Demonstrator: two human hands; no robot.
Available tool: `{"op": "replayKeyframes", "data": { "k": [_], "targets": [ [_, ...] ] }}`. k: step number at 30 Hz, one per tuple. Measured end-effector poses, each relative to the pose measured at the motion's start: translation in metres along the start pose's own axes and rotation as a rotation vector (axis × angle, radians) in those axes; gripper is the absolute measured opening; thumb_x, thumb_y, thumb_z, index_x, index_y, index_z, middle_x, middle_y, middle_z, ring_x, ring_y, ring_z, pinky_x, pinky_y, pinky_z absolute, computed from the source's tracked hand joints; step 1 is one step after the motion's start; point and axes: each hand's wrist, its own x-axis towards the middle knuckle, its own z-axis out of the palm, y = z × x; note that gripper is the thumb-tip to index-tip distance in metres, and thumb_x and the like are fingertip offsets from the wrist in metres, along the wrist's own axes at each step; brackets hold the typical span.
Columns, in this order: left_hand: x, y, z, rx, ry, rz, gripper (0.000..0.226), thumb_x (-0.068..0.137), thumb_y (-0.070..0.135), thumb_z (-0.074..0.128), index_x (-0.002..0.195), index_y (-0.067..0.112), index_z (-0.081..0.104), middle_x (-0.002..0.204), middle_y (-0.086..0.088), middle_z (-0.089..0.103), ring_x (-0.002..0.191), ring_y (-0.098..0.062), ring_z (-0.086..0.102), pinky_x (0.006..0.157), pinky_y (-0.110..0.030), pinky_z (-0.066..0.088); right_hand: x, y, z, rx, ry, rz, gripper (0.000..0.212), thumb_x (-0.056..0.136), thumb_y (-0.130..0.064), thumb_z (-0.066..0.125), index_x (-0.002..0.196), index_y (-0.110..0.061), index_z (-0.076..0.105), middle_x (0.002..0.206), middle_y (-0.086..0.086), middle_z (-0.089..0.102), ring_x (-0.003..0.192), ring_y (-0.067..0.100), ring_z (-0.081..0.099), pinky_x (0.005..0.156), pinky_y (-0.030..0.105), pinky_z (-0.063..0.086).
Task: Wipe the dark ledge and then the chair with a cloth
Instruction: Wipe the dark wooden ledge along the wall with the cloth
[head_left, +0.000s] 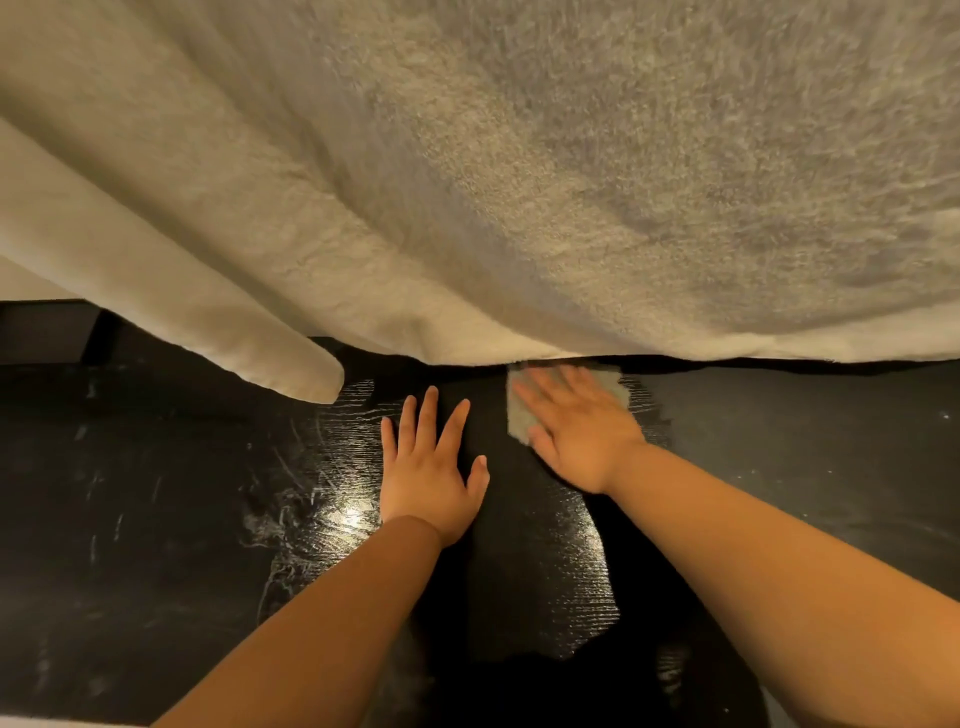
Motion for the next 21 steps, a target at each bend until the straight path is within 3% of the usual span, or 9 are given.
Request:
{"op": "replayKeyframes", "data": {
  "k": [2, 4, 7, 10, 13, 17, 19, 21],
  "targets": [
    [0.000, 0.001, -0.001, 0.008, -0.006, 0.003, 0.077, 0.097, 0.063, 0.029, 0.167, 0.034, 0.015, 0.176, -0.008, 0.004, 0.162, -0.034, -0.003, 0.129, -0.060, 0.002, 0.006, 0.007, -0.006, 0.014, 0.078, 0.216, 0.068, 0.099, -0.052, 0.014, 0.162, -0.028, 0.021, 0.164, 0.005, 0.032, 0.146, 0.035, 0.029, 0.124, 0.045, 0.015],
    [-0.001, 0.000, -0.001, 0.018, -0.006, 0.008, 0.077, 0.098, 0.063, 0.028, 0.167, 0.034, 0.013, 0.176, -0.008, 0.003, 0.162, -0.035, -0.003, 0.129, -0.060, 0.002, 0.012, -0.006, -0.008, 0.035, 0.115, 0.345, 0.066, 0.100, -0.047, 0.019, 0.161, -0.024, 0.024, 0.161, 0.008, 0.035, 0.144, 0.037, 0.029, 0.125, 0.048, 0.014],
    [-0.001, -0.002, 0.000, 0.033, -0.008, 0.013, 0.077, 0.098, 0.064, 0.027, 0.168, 0.033, 0.012, 0.176, -0.009, 0.002, 0.162, -0.035, -0.003, 0.129, -0.060, 0.003, 0.004, -0.030, 0.004, 0.043, 0.073, 0.191, 0.067, 0.101, -0.046, 0.027, 0.164, -0.025, 0.014, 0.170, 0.004, 0.015, 0.155, 0.037, 0.008, 0.127, 0.048, -0.004],
    [-0.001, -0.002, 0.001, 0.034, -0.004, 0.013, 0.078, 0.098, 0.064, 0.029, 0.168, 0.033, 0.012, 0.176, -0.009, 0.003, 0.162, -0.036, -0.001, 0.129, -0.060, 0.003, -0.016, -0.021, 0.006, 0.010, 0.016, -0.055, 0.069, 0.101, -0.049, 0.026, 0.165, -0.028, 0.012, 0.172, -0.003, 0.001, 0.158, 0.029, -0.005, 0.126, 0.043, -0.008],
    [-0.001, -0.001, 0.000, 0.026, -0.011, 0.003, 0.077, 0.098, 0.064, 0.030, 0.167, 0.035, 0.011, 0.176, -0.008, 0.002, 0.162, -0.035, -0.003, 0.129, -0.060, 0.003, -0.019, 0.012, 0.002, -0.002, 0.038, 0.117, 0.067, 0.102, -0.050, 0.025, 0.164, -0.030, 0.012, 0.172, 0.001, 0.011, 0.156, 0.032, 0.007, 0.127, 0.041, -0.006],
    [0.000, -0.001, -0.001, 0.017, -0.013, 0.003, 0.077, 0.097, 0.064, 0.028, 0.166, 0.036, 0.009, 0.176, -0.007, -0.001, 0.162, -0.034, -0.006, 0.129, -0.059, 0.001, -0.015, 0.028, -0.001, -0.014, 0.129, 0.443, 0.069, 0.098, -0.048, 0.014, 0.162, -0.021, 0.019, 0.165, 0.011, 0.026, 0.148, 0.041, 0.022, 0.125, 0.053, 0.011],
    [0.000, -0.001, 0.000, 0.017, -0.011, 0.000, 0.077, 0.097, 0.064, 0.029, 0.166, 0.036, 0.011, 0.176, -0.006, 0.000, 0.162, -0.034, -0.006, 0.129, -0.059, 0.000, -0.018, 0.008, 0.004, 0.013, 0.116, 0.446, 0.070, 0.098, -0.046, 0.019, 0.163, -0.019, 0.015, 0.167, 0.013, 0.021, 0.150, 0.043, 0.017, 0.126, 0.053, 0.008],
    [0.000, -0.001, 0.000, 0.017, -0.014, -0.002, 0.077, 0.097, 0.064, 0.028, 0.166, 0.036, 0.011, 0.176, -0.006, -0.001, 0.162, -0.033, -0.007, 0.129, -0.059, -0.001, -0.029, -0.012, 0.011, 0.011, 0.074, 0.299, 0.072, 0.099, -0.046, 0.022, 0.165, -0.022, 0.006, 0.172, 0.008, 0.006, 0.156, 0.038, -0.001, 0.127, 0.050, -0.002]
  ]
}}
